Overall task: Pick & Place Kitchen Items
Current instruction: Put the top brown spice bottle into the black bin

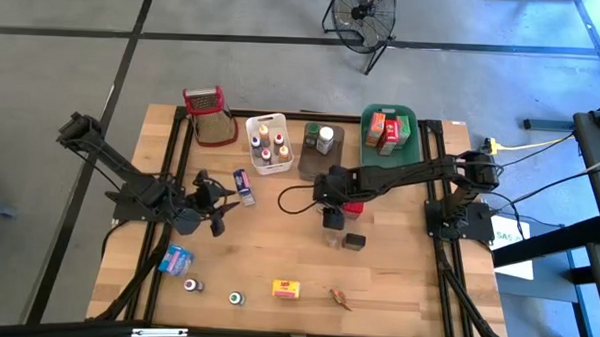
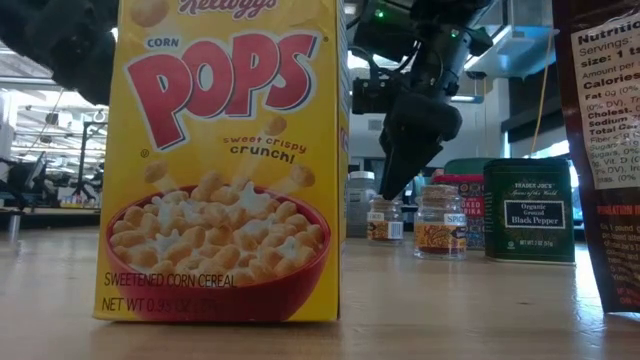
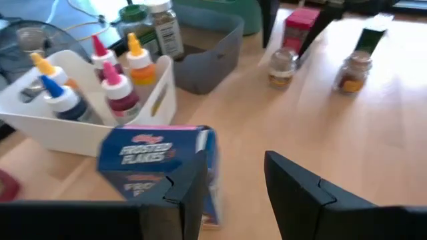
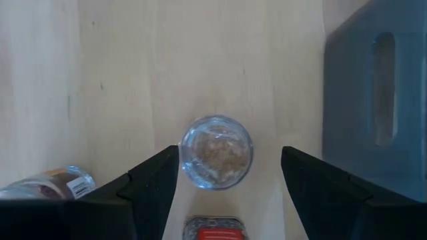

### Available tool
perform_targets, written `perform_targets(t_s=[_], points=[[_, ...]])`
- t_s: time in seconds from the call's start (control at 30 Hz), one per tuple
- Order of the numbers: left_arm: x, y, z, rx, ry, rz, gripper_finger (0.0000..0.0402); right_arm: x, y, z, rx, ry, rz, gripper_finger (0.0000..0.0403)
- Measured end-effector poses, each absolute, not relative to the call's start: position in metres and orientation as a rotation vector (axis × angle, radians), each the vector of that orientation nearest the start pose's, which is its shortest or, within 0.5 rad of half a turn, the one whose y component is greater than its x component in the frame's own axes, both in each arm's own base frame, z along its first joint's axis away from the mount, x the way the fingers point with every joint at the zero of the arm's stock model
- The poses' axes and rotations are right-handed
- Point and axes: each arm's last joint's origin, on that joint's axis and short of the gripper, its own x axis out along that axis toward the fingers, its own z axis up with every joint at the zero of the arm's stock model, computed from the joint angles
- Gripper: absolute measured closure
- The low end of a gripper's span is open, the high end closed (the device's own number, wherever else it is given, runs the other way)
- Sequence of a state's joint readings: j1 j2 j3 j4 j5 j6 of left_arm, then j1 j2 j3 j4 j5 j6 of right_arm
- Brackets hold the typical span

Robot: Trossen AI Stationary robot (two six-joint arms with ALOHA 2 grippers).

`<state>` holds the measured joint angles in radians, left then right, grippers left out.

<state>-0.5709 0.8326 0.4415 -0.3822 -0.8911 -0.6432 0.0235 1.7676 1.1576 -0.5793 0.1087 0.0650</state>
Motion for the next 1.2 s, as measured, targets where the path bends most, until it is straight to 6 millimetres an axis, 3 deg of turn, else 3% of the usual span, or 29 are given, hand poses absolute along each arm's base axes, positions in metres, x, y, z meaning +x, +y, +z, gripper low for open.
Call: perform_targets(t_s=[0.2, 0.47, 0.6, 0.97, 1.2], points=[[0.143, -0.070, 0.207, -0.109, 0.361, 0.460, 0.0258, 0.342, 0.005, 0.181, 0.003, 1.191, -0.124, 0.0137], [0.150, -0.075, 0.222, 0.027, 0.273, 0.410, 0.0258, 0.341, 0.005, 0.181, 0.009, 1.198, -0.126, 0.0137], [0.152, -0.076, 0.225, 0.110, 0.265, 0.391, 0.0258, 0.341, 0.004, 0.181, 0.011, 1.197, -0.128, 0.0137], [0.152, -0.077, 0.225, 0.130, 0.274, 0.358, 0.0258, 0.349, 0.001, 0.160, 0.018, 1.236, -0.141, 0.0137], [0.153, -0.078, 0.223, 0.140, 0.293, 0.320, 0.0258, 0.353, 0.001, 0.160, 0.010, 1.197, -0.132, 0.0137]])
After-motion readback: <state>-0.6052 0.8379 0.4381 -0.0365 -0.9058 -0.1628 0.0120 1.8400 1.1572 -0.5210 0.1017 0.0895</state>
